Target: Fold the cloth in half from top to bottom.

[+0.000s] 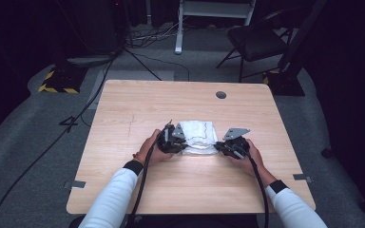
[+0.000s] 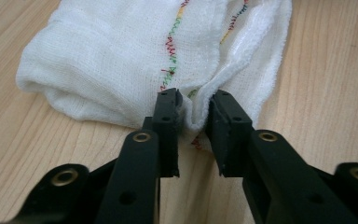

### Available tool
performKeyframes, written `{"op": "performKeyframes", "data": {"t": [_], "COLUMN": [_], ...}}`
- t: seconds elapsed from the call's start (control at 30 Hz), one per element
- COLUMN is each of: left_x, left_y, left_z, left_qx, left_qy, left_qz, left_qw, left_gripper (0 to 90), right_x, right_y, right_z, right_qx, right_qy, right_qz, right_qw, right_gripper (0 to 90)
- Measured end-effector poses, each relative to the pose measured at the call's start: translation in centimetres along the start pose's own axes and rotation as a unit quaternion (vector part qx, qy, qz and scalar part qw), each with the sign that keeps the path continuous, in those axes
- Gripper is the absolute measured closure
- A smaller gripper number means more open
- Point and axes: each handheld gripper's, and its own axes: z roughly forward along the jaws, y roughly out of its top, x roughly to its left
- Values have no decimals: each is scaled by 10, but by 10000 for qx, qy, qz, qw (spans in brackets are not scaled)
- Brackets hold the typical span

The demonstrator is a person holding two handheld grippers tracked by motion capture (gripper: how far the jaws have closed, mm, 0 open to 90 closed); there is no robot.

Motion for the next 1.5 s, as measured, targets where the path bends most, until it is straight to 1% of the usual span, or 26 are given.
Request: {"op": "performKeyframes", "data": {"t": [0.13, 0.2, 0.27, 0.3, 0.33, 0.37, 0.4, 0.43, 0.47, 0.53, 0.63, 0.67, 0.7, 0.73, 0.8, 0.83, 1.0, 1.07, 1.13, 1.23, 1.27, 1.3, 1.37, 1.4, 1.43, 1.5], "left_x": [-1, -2, -3, -3, -6, -6, -9, -9, -10, -16, -20, -20, -22, -24, -25, -26, -34, -39, -40, -44, -45, -46, -49, -49, -51, -54], "left_y": [-1, -3, -4, -4, -5, -5, -4, -4, -4, -4, -4, -4, -5, -6, -8, -10, -19, -26, -28, -34, -35, -37, -41, -41, -43, -47], "left_z": [-5, -10, -14, -14, -18, -18, -22, -22, -24, -29, -33, -33, -34, -36, -37, -38, -46, -51, -53, -56, -56, -57, -59, -59, -61, -62], "left_qx": [-37, -29, -41, -41, -69, -69, -133, -133, -138, -153, -45, -45, 134, 169, 181, 210, 364, 415, 437, 519, 528, 550, 588, 588, 673, 727], "left_qy": [1, 57, 113, 113, 114, 114, 154, 154, 191, 282, 294, 294, 297, 335, 352, 348, 546, 638, 656, 718, 705, 725, 846, 846, 880, 916], "left_qz": [-46, -106, -164, -164, -258, -258, -281, -281, -285, -289, -279, -279, -253, -254, -277, -281, -172, -149, -147, -94, -140, -98, -30, -30, 0, 16], "left_qw": [10000, 9999, 9998, 9998, 9996, 9996, 9994, 9994, 9993, 9991, 9992, 9992, 9991, 9990, 9988, 9988, 9977, 9970, 9968, 9960, 9960, 9958, 9947, 9947, 9938, 9931], "left_gripper": [658, 630, 577, 553, 543, 528, 505, 479, 479, 411, 342, 314, 286, 267, 261, 236, 224, 216, 214, 210, 210, 206, 206, 206, 206, 202], "right_x": [2, 4, 4, 4, 6, 6, 7, 7, 7, 7, 7, 7, 8, 8, 9, 9, 10, 10, 10, 9, 9, 8, 7, 6, 6, 5], "right_y": [1, 2, 3, 3, 4, 4, 4, 4, 4, 4, 5, 5, 5, 5, 4, 4, 1, -1, -3, -9, -9, -11, -18, -20, -22, -27], "right_z": [-3, -7, -11, -11, -14, -14, -17, -19, -19, -24, -28, -28, -30, -31, -32, -35, -41, -47, -49, -56, -56, -57, -62, -64, -66, -69], "right_qx": [-23, -44, -70, -70, -43, -43, -22, -15, -15, -13, 68, 68, 131, 146, 180, 197, 249, 248, 237, 247, 247, 258, 300, 298, 311, 329], "right_qy": [3, 1, 0, 0, -39, -39, -66, -89, -89, -168, -201, -201, -150, -139, -138, -108, -175, -163, -160, -242, -242, -245, -280, -301, -304, -335], "right_qz": [-51, -101, -128, -128, -182, -182, -226, -244, -244, -223, -290, -290, -299, -316, -308, -291, -317, -287, -274, -276, -276, -263, -246, -228, -206, -221], "right_qw": [10000, 9999, 9999, 9999, 9998, 9998, 9997, 9997, 9997, 9996, 9994, 9994, 9994, 9993, 9993, 9993, 9990, 9991, 9992, 9990, 9990, 9990, 9989, 9988, 9988, 9987], "right_gripper": [789, 756, 711, 711, 675, 675, 628, 610, 610, 535, 463, 463, 417, 402, 389, 358, 342, 337, 336, 335, 335, 335, 333, 333, 332, 327]}}
